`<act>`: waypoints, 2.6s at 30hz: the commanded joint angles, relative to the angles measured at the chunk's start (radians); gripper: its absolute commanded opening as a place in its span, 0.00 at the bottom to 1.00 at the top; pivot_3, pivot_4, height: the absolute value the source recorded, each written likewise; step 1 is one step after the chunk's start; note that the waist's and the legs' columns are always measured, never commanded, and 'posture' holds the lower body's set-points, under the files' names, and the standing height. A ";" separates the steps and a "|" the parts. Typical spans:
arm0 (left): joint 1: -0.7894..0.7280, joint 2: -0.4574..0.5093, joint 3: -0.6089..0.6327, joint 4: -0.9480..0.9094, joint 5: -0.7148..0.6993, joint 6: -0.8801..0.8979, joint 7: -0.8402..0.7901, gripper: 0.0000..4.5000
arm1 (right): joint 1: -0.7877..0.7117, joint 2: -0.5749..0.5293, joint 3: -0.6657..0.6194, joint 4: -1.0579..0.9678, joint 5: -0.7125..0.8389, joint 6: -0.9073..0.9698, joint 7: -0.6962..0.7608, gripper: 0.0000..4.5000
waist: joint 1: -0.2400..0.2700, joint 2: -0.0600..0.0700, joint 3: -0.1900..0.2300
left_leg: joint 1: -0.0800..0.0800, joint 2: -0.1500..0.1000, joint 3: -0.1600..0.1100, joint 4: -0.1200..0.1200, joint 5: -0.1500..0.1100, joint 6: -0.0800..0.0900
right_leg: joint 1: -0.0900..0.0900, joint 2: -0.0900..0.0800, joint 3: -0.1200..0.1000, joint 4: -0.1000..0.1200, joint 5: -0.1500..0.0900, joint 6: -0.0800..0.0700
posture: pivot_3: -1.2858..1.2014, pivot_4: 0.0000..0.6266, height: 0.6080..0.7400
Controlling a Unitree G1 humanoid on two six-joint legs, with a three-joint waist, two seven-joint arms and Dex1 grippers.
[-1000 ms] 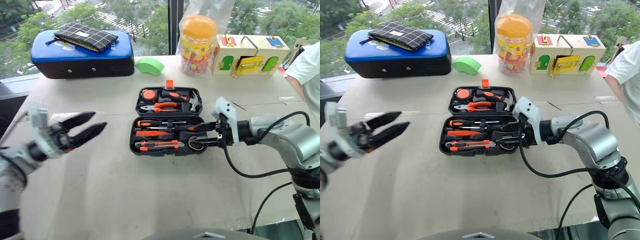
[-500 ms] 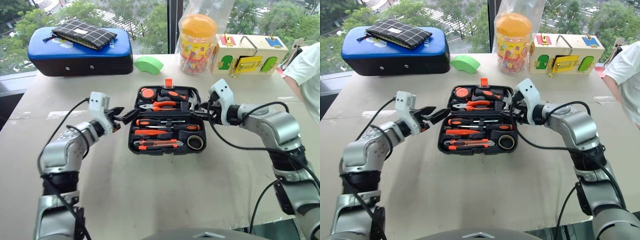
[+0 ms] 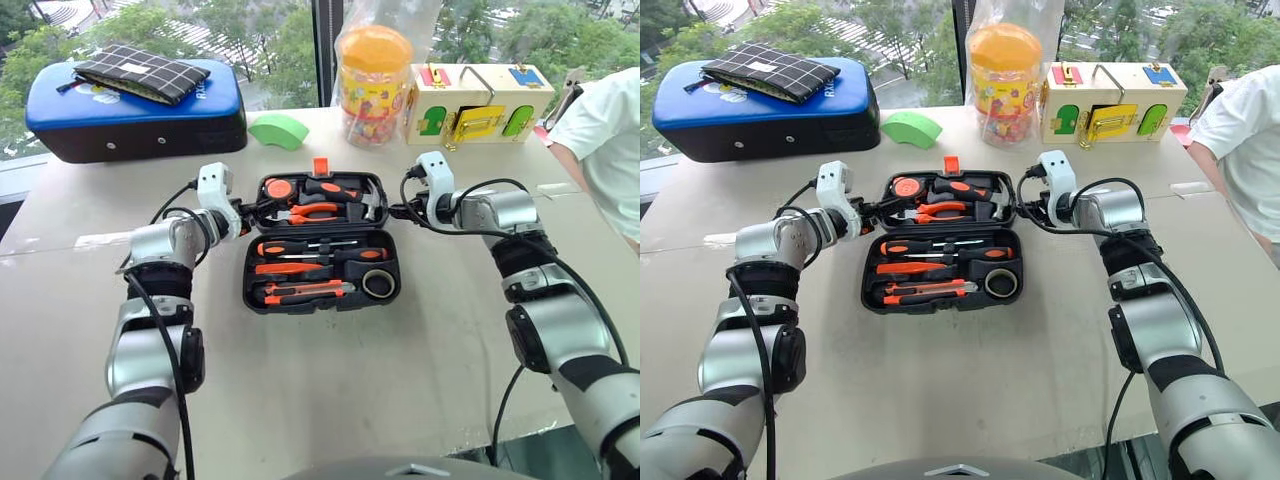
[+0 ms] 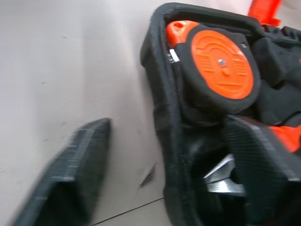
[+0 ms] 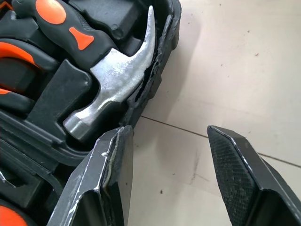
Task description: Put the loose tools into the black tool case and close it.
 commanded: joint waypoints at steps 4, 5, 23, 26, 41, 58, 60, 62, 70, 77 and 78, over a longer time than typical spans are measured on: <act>0.039 0.045 -0.020 -0.066 -0.037 0.140 -0.166 0.15 | -0.046 0.015 -0.034 0.110 -0.017 -0.062 0.067 0.34 | -0.005 0.001 -0.001 | 0.003 0.000 0.001 0.000 0.000 0.000 | 0.000 0.000 0.001 0.001 0.000 0.000 | 0.52 0.24 1.00; 0.058 0.048 -0.032 -0.110 -0.049 0.162 -0.201 0.06 | -0.049 0.016 -0.042 0.117 -0.012 -0.061 0.080 0.26 | -0.005 0.002 -0.001 | 0.003 0.001 0.001 -0.001 0.000 0.000 | 0.000 0.000 0.001 0.001 0.000 0.000 | 0.52 0.24 1.00; 0.266 0.062 0.015 -0.435 -0.106 0.280 -0.221 0.00 | 0.082 -0.074 -0.159 -0.286 0.104 0.250 0.149 0.68 | 0.002 0.005 0.000 | 0.001 -0.002 -0.001 -0.002 -0.001 0.002 | 0.000 -0.003 0.000 0.000 0.001 -0.001 | 0.52 0.24 1.00; 0.278 0.058 0.005 -0.453 -0.105 0.273 -0.228 0.00 | 0.079 -0.054 -0.136 -0.269 0.091 0.243 0.134 0.68 | 0.004 0.005 0.000 | 0.001 -0.003 -0.001 -0.002 -0.002 0.002 | 0.000 -0.004 0.000 0.000 0.001 -0.001 | 0.52 0.24 1.00; 0.355 0.028 0.033 -0.586 -0.119 0.120 -0.253 0.00 | 0.050 -0.043 -0.109 -0.130 0.020 0.037 0.131 0.02 | 0.010 0.008 -0.001 | 0.002 -0.006 0.001 0.001 -0.002 0.003 | 0.001 -0.008 0.001 0.001 0.001 -0.001 | 0.52 0.24 1.00; 0.397 0.038 -0.066 -0.458 0.193 -0.923 -0.369 0.00 | 0.363 -0.138 -0.116 -0.711 0.033 -0.253 0.170 0.02 | 0.024 0.007 0.001 | -0.003 -0.005 -0.001 0.000 -0.002 0.004 | -0.002 -0.008 -0.003 -0.001 0.001 -0.001 | 0.52 0.24 1.00; 0.431 0.045 -0.072 -0.468 0.196 -0.945 -0.385 0.00 | 0.436 -0.155 -0.117 -0.791 0.034 -0.241 0.166 0.02 | 0.024 0.007 0.001 | -0.003 -0.006 -0.001 0.000 -0.003 0.005 | -0.001 -0.008 -0.002 0.000 0.001 -0.001 | 0.52 0.24 1.00; 0.455 0.053 -0.078 -0.474 0.193 -0.952 -0.401 0.00 | 0.496 -0.173 -0.113 -0.841 0.025 -0.241 0.163 0.02 | 0.026 0.008 0.001 | -0.004 -0.005 0.000 0.001 -0.003 0.005 | -0.001 -0.008 -0.002 -0.001 0.001 -0.001 | 0.52 0.24 1.00; 0.666 0.310 -0.030 -0.708 -0.079 -0.468 -0.688 0.30 | 0.753 -0.367 -0.151 -1.106 0.093 -0.184 0.286 0.30 | 0.024 0.010 0.002 | -0.001 -0.004 0.001 0.003 -0.006 0.010 | 0.000 -0.007 -0.002 -0.002 0.001 -0.001 | 0.52 0.24 1.00; 0.828 0.612 0.188 -0.741 -0.377 0.003 -0.938 0.70 | 1.027 -0.532 -0.305 -1.356 0.301 -0.005 0.369 0.51 | 0.029 0.013 0.005 | 0.001 0.003 0.003 0.004 -0.007 0.011 | 0.002 -0.002 -0.003 -0.003 0.000 -0.001 | 0.52 0.24 1.00; 0.829 0.621 0.192 -0.777 -0.419 0.055 -0.942 0.65 | 1.035 -0.542 -0.292 -1.381 0.328 0.014 0.376 0.44 | 0.030 0.014 0.005 | 0.002 0.004 0.004 0.004 -0.007 0.011 | 0.003 -0.001 -0.003 -0.004 -0.001 0.000 | 0.52 0.24 1.00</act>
